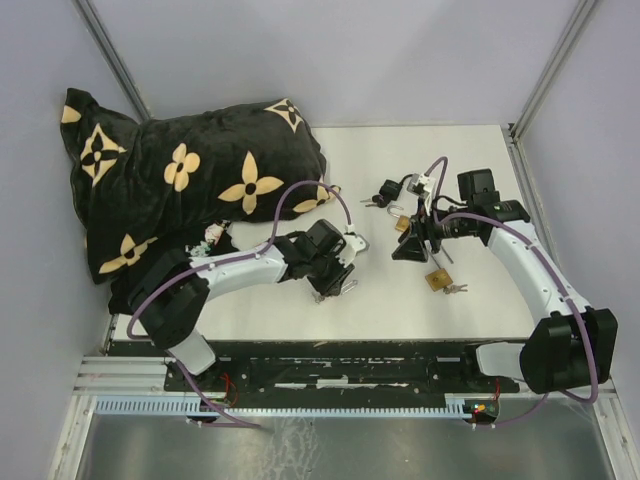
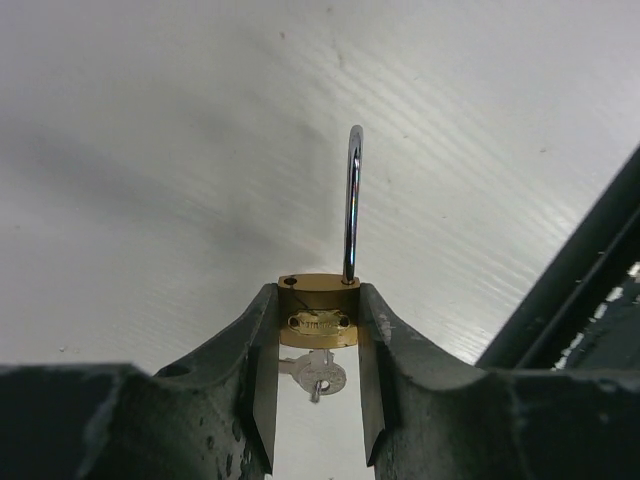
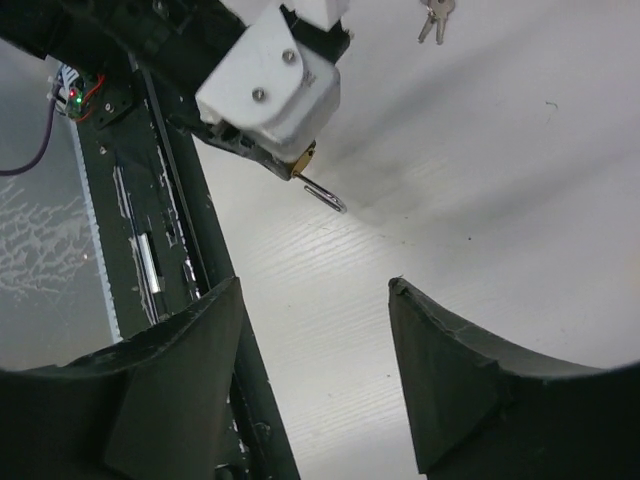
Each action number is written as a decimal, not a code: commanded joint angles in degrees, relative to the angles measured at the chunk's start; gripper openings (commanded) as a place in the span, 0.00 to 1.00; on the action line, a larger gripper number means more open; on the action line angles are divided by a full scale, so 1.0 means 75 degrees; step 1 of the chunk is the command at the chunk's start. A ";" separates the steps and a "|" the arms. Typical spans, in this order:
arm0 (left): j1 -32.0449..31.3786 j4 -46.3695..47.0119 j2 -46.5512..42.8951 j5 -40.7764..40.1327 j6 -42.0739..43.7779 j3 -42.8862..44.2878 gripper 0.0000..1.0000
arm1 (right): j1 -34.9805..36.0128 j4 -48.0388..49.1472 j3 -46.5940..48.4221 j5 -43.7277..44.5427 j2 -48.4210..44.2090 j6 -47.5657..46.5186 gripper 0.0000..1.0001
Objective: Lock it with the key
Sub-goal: Pick up the lock from the center of the board, then lock the lock.
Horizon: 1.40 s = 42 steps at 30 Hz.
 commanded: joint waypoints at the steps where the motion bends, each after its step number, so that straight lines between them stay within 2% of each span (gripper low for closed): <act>1: 0.0448 0.0624 -0.0797 0.1884 -0.0147 -0.0137 0.15 | 0.0007 -0.0475 -0.0034 -0.0657 -0.0522 -0.1719 0.72; 6: 0.0866 0.1284 -0.1120 0.3695 -0.0291 -0.0458 0.15 | 0.0013 -0.0872 -0.0798 -0.1170 -0.1307 -0.4212 0.87; 9: 0.1052 0.1773 -0.1279 0.4864 -0.0434 -0.0637 0.15 | 0.0029 -0.2221 -0.1043 -0.1770 -0.1438 -0.7498 0.95; 11: 0.1116 0.1988 -0.1329 0.5340 -0.0520 -0.0651 0.15 | 0.0075 -0.3015 -0.0911 -0.1978 -0.1232 -0.8337 0.97; 16: 0.1114 0.2313 -0.1403 0.5832 -0.0719 -0.0649 0.15 | 0.0367 -0.3670 -0.0132 -0.2132 -0.0450 -0.7914 0.94; 19: 0.1112 0.2675 -0.1436 0.6104 -0.0945 -0.0708 0.15 | 0.0695 -0.3552 -0.0145 -0.1954 -0.0209 -0.7655 0.90; 21: 0.1114 0.2922 -0.1467 0.6262 -0.1107 -0.0765 0.15 | 0.0896 -0.2845 -0.0309 -0.1674 -0.0220 -0.6934 0.86; 25: 0.1114 0.3187 -0.1468 0.6387 -0.1334 -0.0864 0.15 | 0.1332 -0.0435 -0.0829 -0.0664 -0.0545 -0.4124 0.84; 27: 0.1114 0.3215 -0.1451 0.6398 -0.1374 -0.0865 0.15 | 0.1460 0.0154 -0.1008 -0.0437 -0.0612 -0.3475 0.84; 31: 0.1104 0.3215 -0.1392 0.6429 -0.1400 -0.0823 0.15 | 0.1655 0.0121 -0.0986 -0.0527 -0.0422 -0.3355 0.79; 35: 0.1105 0.3279 -0.1383 0.6463 -0.1440 -0.0788 0.15 | 0.1825 0.0011 -0.0915 -0.0701 -0.0241 -0.3359 0.66; 42: 0.1101 0.3438 -0.1399 0.6480 -0.1582 -0.0831 0.15 | 0.1954 -0.0276 -0.0852 -0.0904 -0.0189 -0.3644 0.50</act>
